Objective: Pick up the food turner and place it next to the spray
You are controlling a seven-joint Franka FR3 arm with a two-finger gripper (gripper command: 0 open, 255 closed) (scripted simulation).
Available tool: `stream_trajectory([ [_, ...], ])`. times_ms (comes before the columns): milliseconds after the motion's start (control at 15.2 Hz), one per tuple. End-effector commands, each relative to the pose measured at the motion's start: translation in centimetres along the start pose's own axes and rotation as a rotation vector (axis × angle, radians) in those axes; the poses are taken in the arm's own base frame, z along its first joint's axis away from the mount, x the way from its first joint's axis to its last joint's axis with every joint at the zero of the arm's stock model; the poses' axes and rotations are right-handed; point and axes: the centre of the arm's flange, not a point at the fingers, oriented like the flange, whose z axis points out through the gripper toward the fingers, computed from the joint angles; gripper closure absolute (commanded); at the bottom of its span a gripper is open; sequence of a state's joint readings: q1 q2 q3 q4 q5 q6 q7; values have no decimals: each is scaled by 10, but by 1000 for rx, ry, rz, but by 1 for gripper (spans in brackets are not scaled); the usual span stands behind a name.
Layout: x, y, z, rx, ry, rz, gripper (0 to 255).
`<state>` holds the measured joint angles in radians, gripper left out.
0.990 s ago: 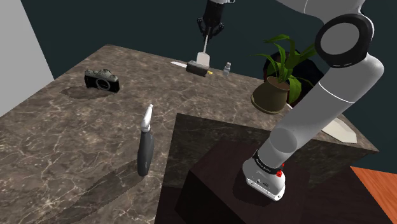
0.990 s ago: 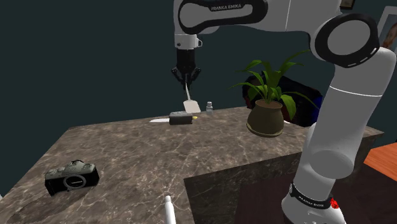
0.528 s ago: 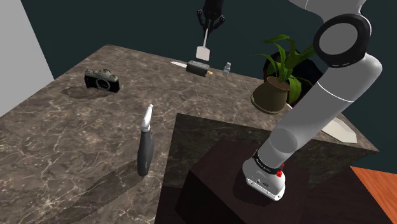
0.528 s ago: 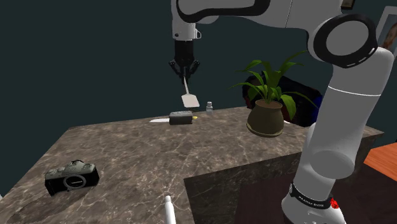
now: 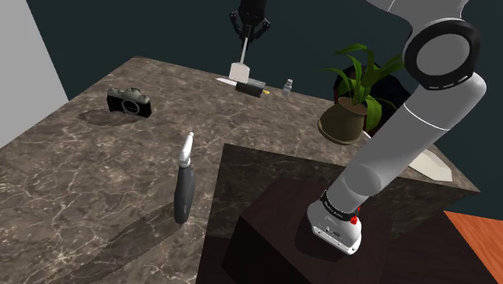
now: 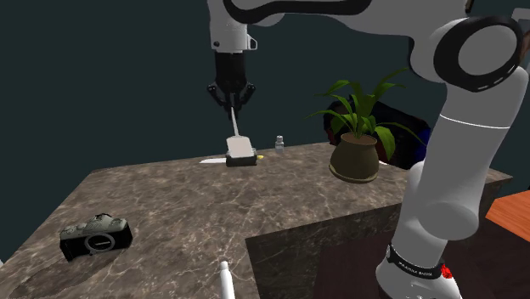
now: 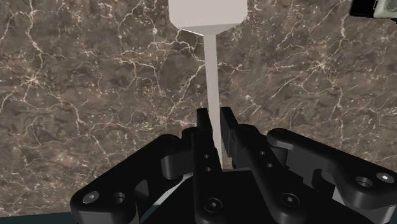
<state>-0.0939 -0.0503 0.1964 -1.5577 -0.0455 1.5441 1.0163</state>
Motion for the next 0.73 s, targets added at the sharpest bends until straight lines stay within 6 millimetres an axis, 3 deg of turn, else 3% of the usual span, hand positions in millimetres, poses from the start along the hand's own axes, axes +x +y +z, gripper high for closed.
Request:
stream_trajectory([
  [0,-24,-12,-1,0,0,2,255],
  [660,-135,-83,-8,0,0,2,255],
])
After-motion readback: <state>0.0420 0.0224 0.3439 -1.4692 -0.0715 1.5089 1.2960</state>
